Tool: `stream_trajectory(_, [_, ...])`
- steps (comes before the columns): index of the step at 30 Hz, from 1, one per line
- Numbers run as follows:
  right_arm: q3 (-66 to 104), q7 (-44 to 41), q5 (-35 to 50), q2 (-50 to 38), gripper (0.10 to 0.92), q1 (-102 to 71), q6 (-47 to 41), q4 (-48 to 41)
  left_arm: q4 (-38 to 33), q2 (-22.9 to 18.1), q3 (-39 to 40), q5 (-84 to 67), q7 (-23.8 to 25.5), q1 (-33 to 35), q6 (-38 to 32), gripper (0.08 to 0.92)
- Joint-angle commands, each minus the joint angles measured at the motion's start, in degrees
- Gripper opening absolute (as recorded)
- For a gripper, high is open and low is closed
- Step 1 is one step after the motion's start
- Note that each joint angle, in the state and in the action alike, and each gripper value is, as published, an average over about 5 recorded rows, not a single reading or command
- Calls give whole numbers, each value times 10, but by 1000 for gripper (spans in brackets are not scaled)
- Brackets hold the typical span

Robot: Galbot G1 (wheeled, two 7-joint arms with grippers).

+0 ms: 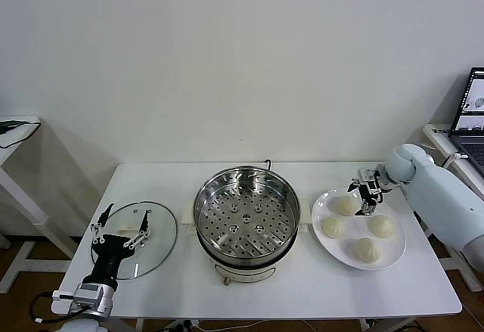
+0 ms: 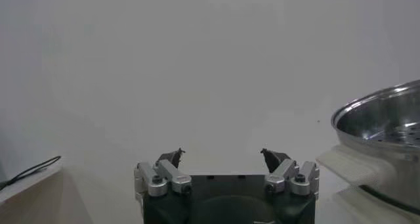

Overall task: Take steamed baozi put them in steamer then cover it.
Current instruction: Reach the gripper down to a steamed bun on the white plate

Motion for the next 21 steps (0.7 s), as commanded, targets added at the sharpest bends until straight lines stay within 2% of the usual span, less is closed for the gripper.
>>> stream_trajectory(1, [-23, -15, -22, 37, 823, 30, 3, -53, 1, 0, -1, 1, 0, 1, -2, 823])
stream_trajectory(14, [-3, -8, -49, 54, 819, 17, 13, -67, -3, -1, -6, 1, 0, 6, -6, 823])
stream_trajectory(21, [-4, -4, -50, 49, 747, 14, 13, -62, -4, -2, -5, 1, 0, 4, -6, 823])
